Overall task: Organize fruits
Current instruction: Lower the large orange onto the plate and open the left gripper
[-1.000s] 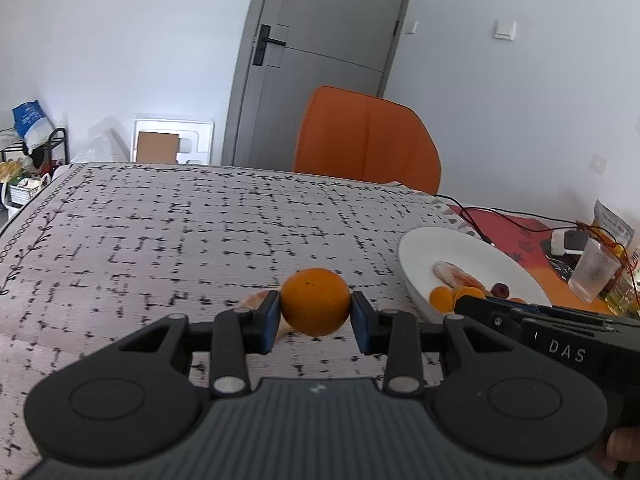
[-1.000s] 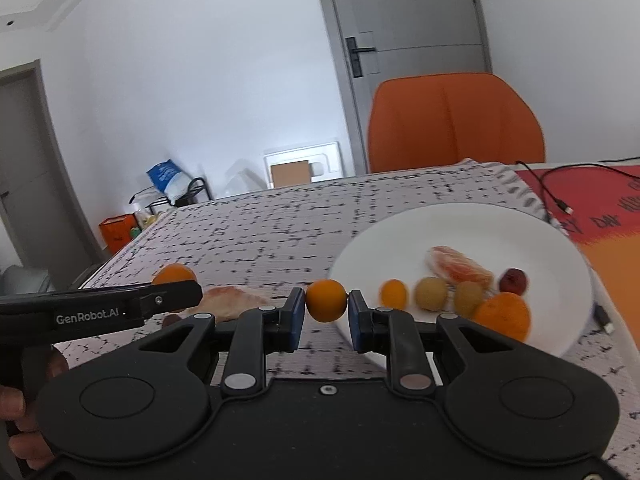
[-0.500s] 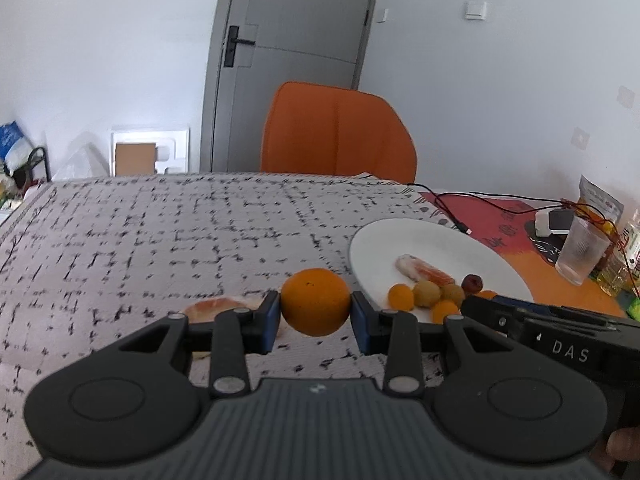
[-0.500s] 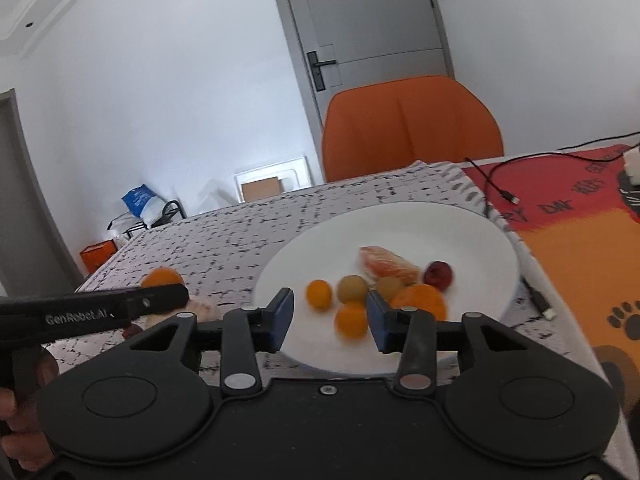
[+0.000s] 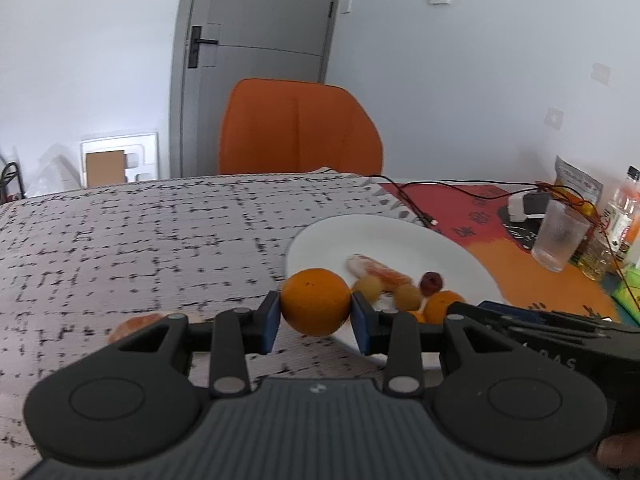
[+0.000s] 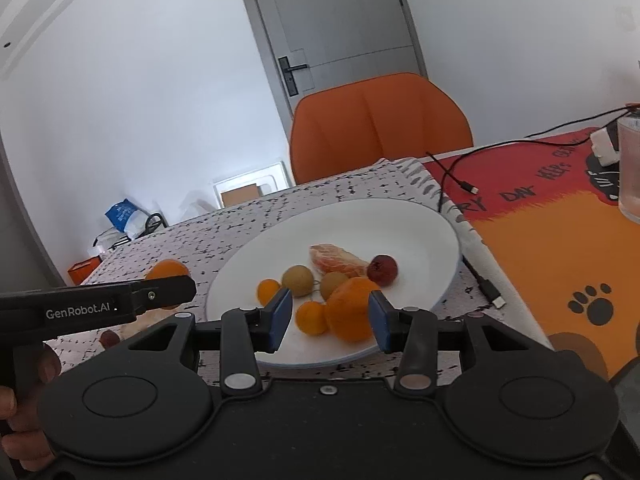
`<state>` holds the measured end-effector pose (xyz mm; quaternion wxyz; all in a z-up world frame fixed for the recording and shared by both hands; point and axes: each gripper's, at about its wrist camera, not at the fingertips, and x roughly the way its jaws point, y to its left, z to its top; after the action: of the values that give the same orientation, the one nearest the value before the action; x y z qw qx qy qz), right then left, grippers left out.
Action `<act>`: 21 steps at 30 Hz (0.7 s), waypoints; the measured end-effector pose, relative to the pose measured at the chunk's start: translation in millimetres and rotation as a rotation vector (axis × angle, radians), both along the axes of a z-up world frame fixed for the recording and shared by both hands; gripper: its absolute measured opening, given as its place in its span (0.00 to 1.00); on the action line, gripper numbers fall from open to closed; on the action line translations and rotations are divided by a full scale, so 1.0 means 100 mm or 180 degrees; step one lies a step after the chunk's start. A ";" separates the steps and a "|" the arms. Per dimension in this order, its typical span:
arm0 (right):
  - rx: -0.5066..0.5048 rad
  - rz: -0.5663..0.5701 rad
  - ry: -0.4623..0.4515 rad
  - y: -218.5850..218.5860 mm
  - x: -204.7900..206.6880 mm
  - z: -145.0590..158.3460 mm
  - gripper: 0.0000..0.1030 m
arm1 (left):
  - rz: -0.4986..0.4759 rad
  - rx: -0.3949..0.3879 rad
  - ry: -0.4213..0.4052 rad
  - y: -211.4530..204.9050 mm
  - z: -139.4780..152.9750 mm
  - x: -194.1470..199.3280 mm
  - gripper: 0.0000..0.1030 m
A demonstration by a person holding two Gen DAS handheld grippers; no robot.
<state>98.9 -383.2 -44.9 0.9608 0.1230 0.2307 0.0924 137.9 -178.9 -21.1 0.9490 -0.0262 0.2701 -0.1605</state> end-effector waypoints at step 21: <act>0.0009 0.0025 -0.0022 0.02 -0.07 0.02 0.53 | 0.0174 0.0169 -0.0086 0.07 0.09 -0.06 0.69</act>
<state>92.1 -381.2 -42.7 0.9610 0.1232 0.2277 0.0969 131.9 -172.1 -11.7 0.9570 -0.0061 0.2606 -0.1276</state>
